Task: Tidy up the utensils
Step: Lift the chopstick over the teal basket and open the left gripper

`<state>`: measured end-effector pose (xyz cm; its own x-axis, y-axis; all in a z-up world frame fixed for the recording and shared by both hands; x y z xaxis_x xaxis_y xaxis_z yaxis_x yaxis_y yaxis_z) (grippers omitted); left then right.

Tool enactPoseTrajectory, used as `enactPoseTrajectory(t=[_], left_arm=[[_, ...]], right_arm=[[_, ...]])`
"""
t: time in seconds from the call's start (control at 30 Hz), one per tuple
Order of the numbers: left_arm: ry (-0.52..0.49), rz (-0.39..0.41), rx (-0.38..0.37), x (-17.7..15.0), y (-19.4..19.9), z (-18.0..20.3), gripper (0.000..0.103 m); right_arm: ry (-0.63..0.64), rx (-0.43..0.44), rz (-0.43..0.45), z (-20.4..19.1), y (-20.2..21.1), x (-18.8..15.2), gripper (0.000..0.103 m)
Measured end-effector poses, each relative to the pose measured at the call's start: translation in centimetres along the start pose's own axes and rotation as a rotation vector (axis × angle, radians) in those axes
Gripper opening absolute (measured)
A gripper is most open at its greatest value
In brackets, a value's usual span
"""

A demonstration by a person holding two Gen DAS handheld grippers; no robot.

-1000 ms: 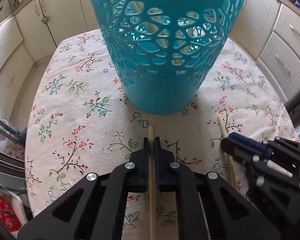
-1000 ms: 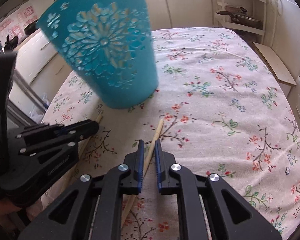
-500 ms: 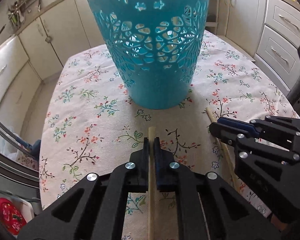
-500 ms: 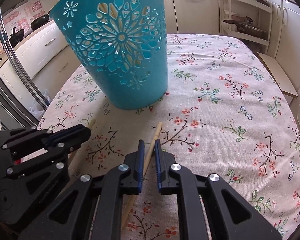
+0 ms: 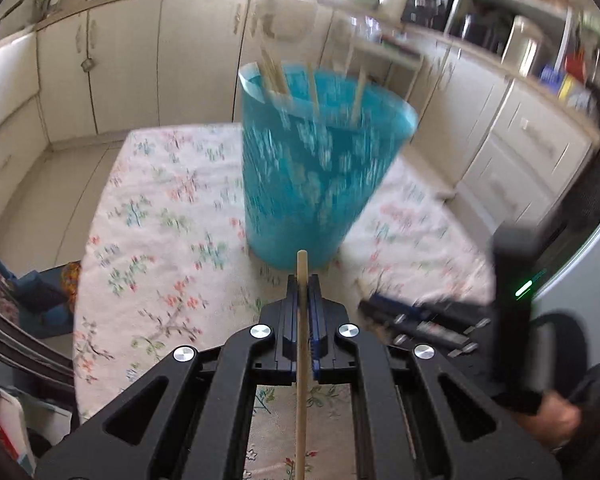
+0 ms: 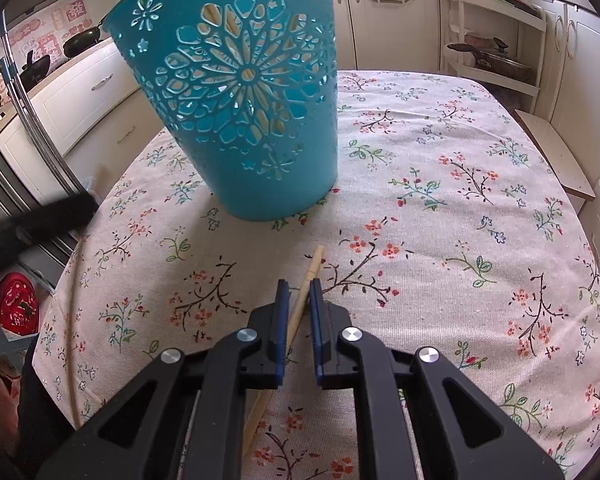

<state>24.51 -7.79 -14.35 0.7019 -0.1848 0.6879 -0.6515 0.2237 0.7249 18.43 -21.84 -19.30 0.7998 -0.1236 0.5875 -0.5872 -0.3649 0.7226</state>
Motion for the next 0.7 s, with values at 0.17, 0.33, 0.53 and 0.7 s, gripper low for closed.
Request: enactPoseTrajectory(t=[0.17,0.33,0.53,0.7], left_arm=[[0.087,0.097,-0.058,4.5,4.3,-1.8,0.005],[0.127,0.209,-0.071,8.8,7.2,-1.8,0.005],[0.163,0.310,-0.037,13.0,8.6,-0.4,0.005],[0.206,0.430,0.020,15.9,9.5,0.2,0.005]], right_arm=[[-0.005,0.004,-0.001,0.1,0.1,0.0,0.011],[-0.017,0.013,-0.002,0.3,0.2,0.1,0.011],[-0.022,0.016,-0.004,0.4,0.3,0.1,0.011],[-0.028,0.019,-0.004,0.5,0.4,0.1,0.011]])
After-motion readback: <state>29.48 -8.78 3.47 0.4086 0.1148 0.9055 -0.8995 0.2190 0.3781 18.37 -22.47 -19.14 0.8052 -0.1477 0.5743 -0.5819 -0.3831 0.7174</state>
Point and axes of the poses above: each gripper's, at about its wrist camera, not at the fingertips, and y roughly against the way its jaws point, z to its right, x to its top, the point moved 2 cm from there along -y, roughly the way its jaws point, and after that the axes turned 15 degrees about x, right-handed, at the moved point
